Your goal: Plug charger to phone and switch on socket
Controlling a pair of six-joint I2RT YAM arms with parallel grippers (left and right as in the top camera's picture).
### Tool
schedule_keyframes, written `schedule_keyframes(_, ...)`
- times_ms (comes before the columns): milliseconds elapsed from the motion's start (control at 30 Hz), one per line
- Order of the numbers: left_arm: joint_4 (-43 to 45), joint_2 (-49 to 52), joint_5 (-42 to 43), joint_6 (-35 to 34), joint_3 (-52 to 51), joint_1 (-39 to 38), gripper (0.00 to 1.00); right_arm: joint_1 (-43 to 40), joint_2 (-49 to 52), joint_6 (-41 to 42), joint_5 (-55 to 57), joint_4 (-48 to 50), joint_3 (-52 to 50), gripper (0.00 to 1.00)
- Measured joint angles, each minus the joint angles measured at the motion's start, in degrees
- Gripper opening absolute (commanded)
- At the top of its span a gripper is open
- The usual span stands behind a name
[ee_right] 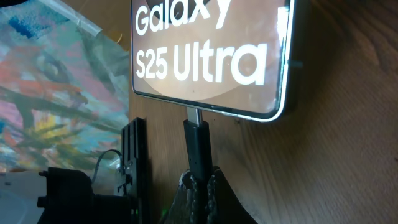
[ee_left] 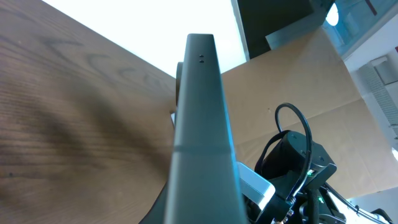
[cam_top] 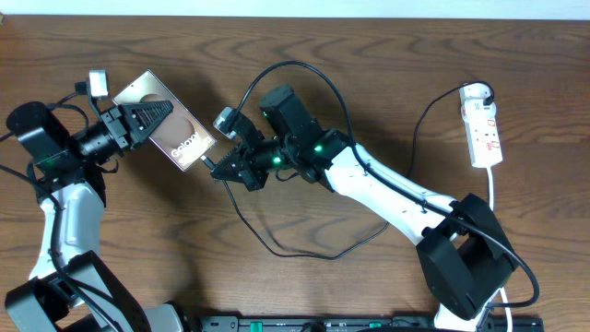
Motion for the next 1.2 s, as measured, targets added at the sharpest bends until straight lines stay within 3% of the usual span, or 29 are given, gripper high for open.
schedule_keyframes(1200, 0.2, 0.0, -1.3, 0.2, 0.0, -2.0, 0.07, 0.0, 0.0, 1.4, -1.3, 0.0, 0.0, 0.01)
